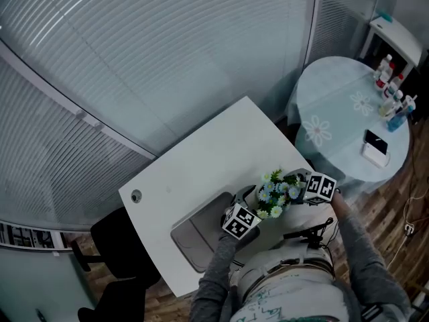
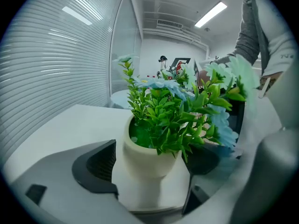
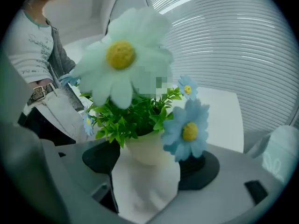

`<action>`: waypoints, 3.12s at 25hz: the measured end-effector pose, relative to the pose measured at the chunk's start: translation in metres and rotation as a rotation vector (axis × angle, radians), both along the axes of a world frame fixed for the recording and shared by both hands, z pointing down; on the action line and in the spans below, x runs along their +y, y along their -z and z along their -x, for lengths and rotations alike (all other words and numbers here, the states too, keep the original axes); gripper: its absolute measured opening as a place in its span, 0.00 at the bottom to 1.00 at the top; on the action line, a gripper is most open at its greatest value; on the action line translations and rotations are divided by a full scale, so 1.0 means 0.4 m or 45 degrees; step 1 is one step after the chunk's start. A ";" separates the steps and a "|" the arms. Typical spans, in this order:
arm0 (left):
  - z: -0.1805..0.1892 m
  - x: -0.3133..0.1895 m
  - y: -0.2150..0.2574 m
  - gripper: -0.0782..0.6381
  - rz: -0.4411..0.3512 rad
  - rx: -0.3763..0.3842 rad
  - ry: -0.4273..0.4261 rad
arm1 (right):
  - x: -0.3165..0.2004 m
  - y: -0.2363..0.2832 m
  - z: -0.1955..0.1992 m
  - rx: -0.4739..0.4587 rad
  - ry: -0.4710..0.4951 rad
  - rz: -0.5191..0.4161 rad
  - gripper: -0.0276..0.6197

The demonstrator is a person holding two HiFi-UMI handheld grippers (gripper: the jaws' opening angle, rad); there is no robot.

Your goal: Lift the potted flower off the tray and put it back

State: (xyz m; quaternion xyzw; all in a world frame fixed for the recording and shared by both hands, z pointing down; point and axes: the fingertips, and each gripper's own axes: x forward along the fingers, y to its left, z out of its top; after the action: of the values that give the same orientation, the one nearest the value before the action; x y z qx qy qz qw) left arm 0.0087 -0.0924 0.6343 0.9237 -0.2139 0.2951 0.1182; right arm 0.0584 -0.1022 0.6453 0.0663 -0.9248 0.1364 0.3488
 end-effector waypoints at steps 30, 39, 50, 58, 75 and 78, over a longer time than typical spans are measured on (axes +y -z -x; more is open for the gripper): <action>0.039 0.114 0.043 0.71 0.045 0.012 0.462 | 0.012 0.033 -0.091 -0.034 0.156 -0.028 0.62; 0.036 0.149 0.029 0.48 0.032 0.017 0.652 | 0.015 0.042 -0.126 -0.065 0.182 -0.068 0.22; 0.008 0.186 0.020 0.14 0.043 0.026 0.858 | 0.034 0.080 -0.162 -0.103 0.258 -0.067 0.09; -0.051 0.207 0.032 0.12 0.094 0.066 0.926 | 0.056 0.102 -0.156 -0.145 0.334 -0.090 0.09; -0.028 0.191 0.034 0.12 0.079 0.020 0.995 | 0.029 0.091 -0.145 -0.143 0.382 -0.092 0.09; 0.000 0.187 0.017 0.12 0.090 -0.029 0.952 | 0.013 0.084 -0.136 -0.139 0.378 -0.077 0.09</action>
State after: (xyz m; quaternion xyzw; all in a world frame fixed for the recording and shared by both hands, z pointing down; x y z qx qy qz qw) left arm 0.0087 -0.0174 0.6273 0.7739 -0.5272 0.2489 0.2472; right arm 0.1129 -0.0970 0.6118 -0.0681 -0.9457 0.0589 0.3123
